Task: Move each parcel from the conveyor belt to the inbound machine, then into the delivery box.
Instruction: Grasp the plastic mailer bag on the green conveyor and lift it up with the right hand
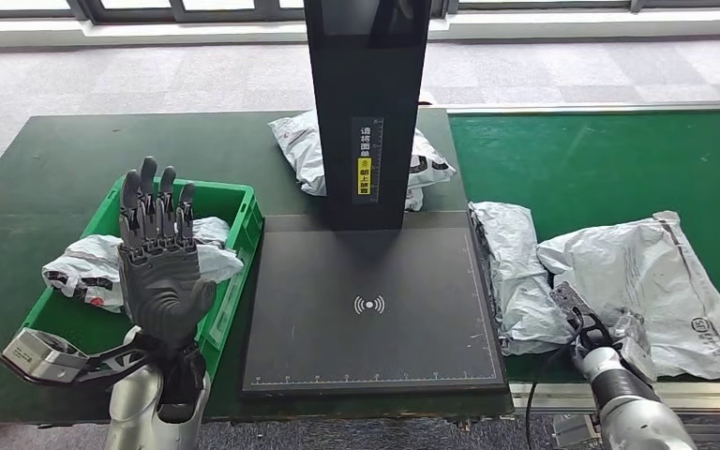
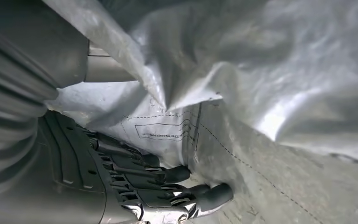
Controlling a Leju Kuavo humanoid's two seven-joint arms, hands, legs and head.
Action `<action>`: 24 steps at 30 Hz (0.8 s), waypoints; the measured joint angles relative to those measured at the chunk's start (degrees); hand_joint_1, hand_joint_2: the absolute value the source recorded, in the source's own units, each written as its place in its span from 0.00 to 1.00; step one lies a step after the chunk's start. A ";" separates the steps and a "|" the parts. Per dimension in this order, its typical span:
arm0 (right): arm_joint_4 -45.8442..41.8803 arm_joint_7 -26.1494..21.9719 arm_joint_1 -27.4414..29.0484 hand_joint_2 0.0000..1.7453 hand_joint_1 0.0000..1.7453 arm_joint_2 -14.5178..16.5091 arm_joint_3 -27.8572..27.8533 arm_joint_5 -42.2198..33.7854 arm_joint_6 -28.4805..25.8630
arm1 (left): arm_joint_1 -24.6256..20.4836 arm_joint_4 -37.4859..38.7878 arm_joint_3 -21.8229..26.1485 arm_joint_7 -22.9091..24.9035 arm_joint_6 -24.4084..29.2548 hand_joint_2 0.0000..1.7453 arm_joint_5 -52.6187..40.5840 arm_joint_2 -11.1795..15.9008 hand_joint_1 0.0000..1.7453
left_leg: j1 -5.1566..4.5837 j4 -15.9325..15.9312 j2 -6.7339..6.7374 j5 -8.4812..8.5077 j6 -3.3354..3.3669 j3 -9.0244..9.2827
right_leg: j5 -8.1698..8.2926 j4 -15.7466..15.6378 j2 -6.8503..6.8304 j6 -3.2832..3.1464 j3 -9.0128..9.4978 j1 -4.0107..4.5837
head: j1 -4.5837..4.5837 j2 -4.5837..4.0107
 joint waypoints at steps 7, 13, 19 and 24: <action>0.02 0.50 -1.31 1.00 1.00 -0.04 0.00 0.60 1.56 | 0.01 0.11 0.01 -0.27 -0.06 1.00 -0.11 0.01 0.00 | 0.01 0.00 0.10 -0.04 0.00 0.17 | 0.00 -0.02 0.10 0.01 0.14 0.01 | 0.01 0.00; 0.02 1.38 -1.61 1.00 1.00 -0.04 0.00 1.11 2.03 | 0.35 0.12 0.03 -0.70 -0.06 1.00 -0.42 0.02 0.00 | 0.01 0.00 0.11 -0.05 -0.02 0.33 | 0.00 -0.02 0.11 0.00 0.30 0.07 | 0.00 0.00; 0.03 -0.37 -1.39 1.00 1.00 0.26 0.00 1.63 -4.78 | 0.93 -0.15 0.06 -0.80 0.85 1.00 -1.07 0.02 0.00 | 0.01 -0.01 0.09 -0.04 -0.03 0.28 | 0.01 0.01 0.09 -0.01 0.28 0.07 | 0.01 0.00; -0.17 -5.11 -1.87 1.00 1.00 1.48 0.00 1.45 -20.02 | 2.33 -1.81 0.24 -0.50 2.09 1.00 -1.60 0.02 0.00 | 0.02 -0.02 0.03 -0.04 -0.03 0.22 | -0.01 0.01 0.05 -0.01 0.22 0.04 | 0.01 0.00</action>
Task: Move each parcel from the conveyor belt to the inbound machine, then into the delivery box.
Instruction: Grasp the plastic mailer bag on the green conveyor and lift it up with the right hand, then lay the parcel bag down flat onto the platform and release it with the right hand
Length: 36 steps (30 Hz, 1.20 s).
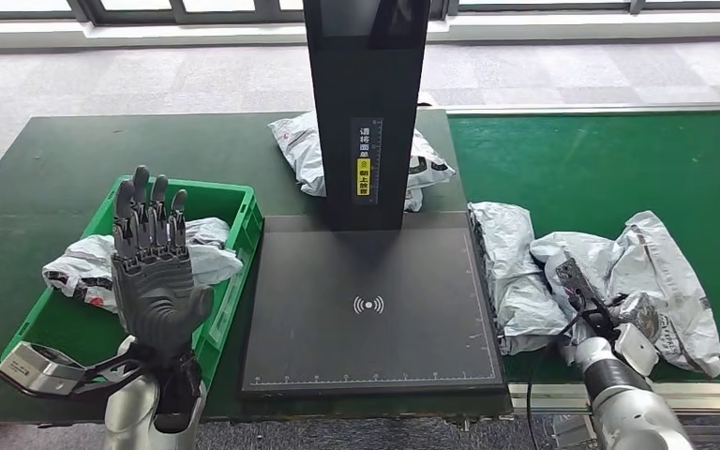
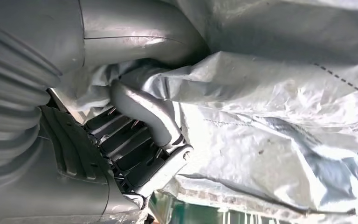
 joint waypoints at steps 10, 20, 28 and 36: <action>-8.87 -19.36 1.83 1.00 1.00 4.95 0.00 -8.69 -13.16 | 0.34 -0.80 0.18 0.87 0.46 1.00 -0.52 -0.01 0.00 | 0.01 0.00 -0.05 0.00 0.00 -0.05 | 0.00 0.00 -0.04 0.00 -0.06 -0.02 | 0.00 0.00; -36.65 -35.69 8.46 1.00 1.00 18.02 0.37 -16.10 -13.48 | 0.21 -0.38 0.35 1.15 0.78 1.00 -1.02 -0.02 0.00 | 0.06 -0.02 0.00 0.00 -0.03 -0.05 | -0.06 0.00 -0.01 -0.07 -0.10 0.05 | -0.01 0.00; -45.13 -40.80 11.05 1.00 1.00 22.31 1.67 -20.02 -13.48 | 0.13 0.38 0.50 0.88 0.78 1.00 -1.12 -0.02 0.00 | 0.04 -0.01 0.01 0.00 -0.02 -0.05 | -0.06 -0.01 0.00 -0.07 -0.08 -0.01 | 0.00 0.00; -49.79 -35.99 17.55 1.00 1.00 23.88 20.27 -28.22 -13.40 | -0.21 2.60 0.66 -0.48 0.78 1.00 -1.60 -0.02 0.00 | 0.05 -0.03 0.14 -0.02 -0.08 -0.04 | -0.06 0.01 0.14 -0.09 -0.20 0.07 | -0.02 0.00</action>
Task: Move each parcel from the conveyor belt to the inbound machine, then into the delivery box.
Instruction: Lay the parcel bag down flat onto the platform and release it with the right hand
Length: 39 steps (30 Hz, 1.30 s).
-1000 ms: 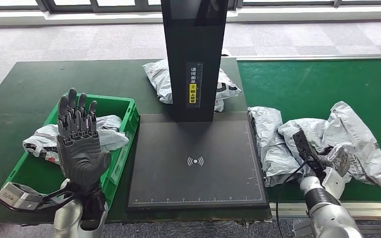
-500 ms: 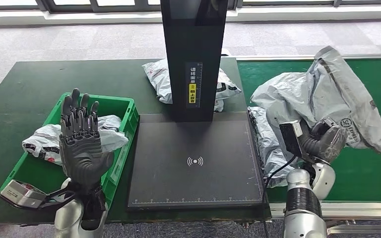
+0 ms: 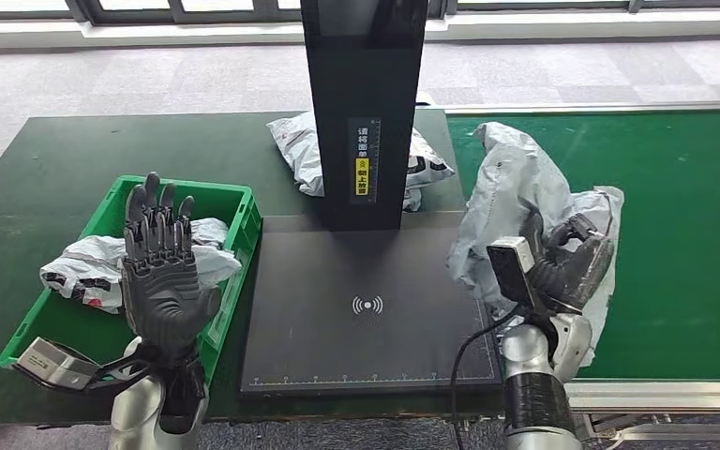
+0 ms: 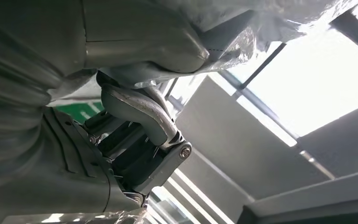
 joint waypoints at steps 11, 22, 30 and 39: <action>3.62 2.84 0.25 1.00 1.00 -0.44 18.84 -3.72 3.89 | -0.56 2.11 0.01 -0.40 0.60 1.00 -0.37 -0.04 0.00 | 0.02 -0.01 0.09 0.00 -0.06 -0.03 | 0.00 0.00 0.08 -0.01 -0.05 -0.03 | 0.01 0.00; 21.37 4.39 -5.69 1.00 0.50 -0.05 25.05 -6.67 3.97 | -2.44 4.59 -1.00 0.17 1.83 1.00 -0.79 -0.12 0.00 | 0.02 0.00 0.05 0.01 -0.07 -0.03 | 0.01 0.00 0.07 -0.02 -0.05 -0.03 | 0.01 0.00; 31.72 4.55 -9.77 0.00 0.00 0.64 25.34 -9.46 4.76 | -3.35 5.75 -2.44 0.62 4.07 1.00 -1.85 -0.17 0.00 | 0.02 0.00 0.06 0.01 -0.07 -0.03 | 0.01 0.00 0.08 -0.02 -0.06 -0.02 | 0.01 0.00; 18.88 -9.42 -3.99 0.00 0.00 1.38 23.59 -7.51 -0.03 | -3.35 4.80 -3.16 1.12 7.67 1.00 -4.73 -0.15 0.00 | 0.01 0.01 0.00 0.00 -0.07 -0.05 | -0.01 0.00 0.03 -0.02 -0.10 -0.02 | 0.01 0.00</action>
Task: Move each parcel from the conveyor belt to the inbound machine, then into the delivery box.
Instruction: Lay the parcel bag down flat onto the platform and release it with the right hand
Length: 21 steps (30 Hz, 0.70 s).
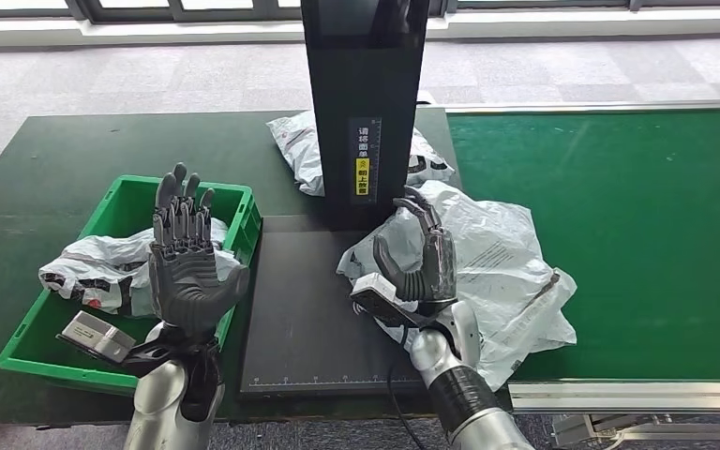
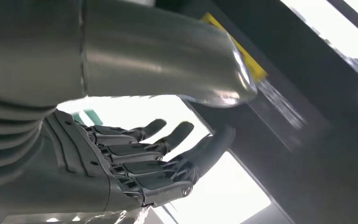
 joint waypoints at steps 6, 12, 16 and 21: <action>-28.34 -0.91 8.46 0.00 0.00 -0.28 -2.05 4.77 -0.14 | -1.69 1.95 -3.35 1.31 3.74 1.00 -7.27 0.01 0.00 | -0.05 0.04 0.01 -0.03 0.05 -0.10 | 0.00 -0.02 -0.03 0.02 -0.14 -0.08 | 0.01 0.00; -45.83 -0.91 11.56 0.00 0.00 -0.90 -4.44 4.74 -0.10 | -5.62 6.40 -6.14 2.15 5.12 1.00 -9.55 -0.32 0.00 | -0.07 0.05 0.20 -0.04 0.07 -0.04 | 0.07 -0.03 0.15 0.06 -0.12 -0.10 | 0.02 0.00; -50.96 -0.85 12.58 0.00 0.00 -1.08 -6.13 3.69 -0.05 | -7.48 9.06 -7.19 3.22 6.06 1.00 -12.37 -0.64 0.00 | -0.07 0.05 0.19 -0.03 0.06 -0.01 | 0.08 -0.02 0.14 0.05 -0.13 -0.07 | 0.00 0.00; -53.78 -0.81 13.38 0.00 0.00 -1.16 -9.51 0.87 -0.04 | -13.84 20.11 -9.97 9.98 11.34 1.00 -24.71 -2.06 0.00 | -0.07 0.05 0.15 -0.03 0.06 -0.03 | 0.09 -0.02 0.09 0.06 -0.08 -0.09 | 0.02 0.00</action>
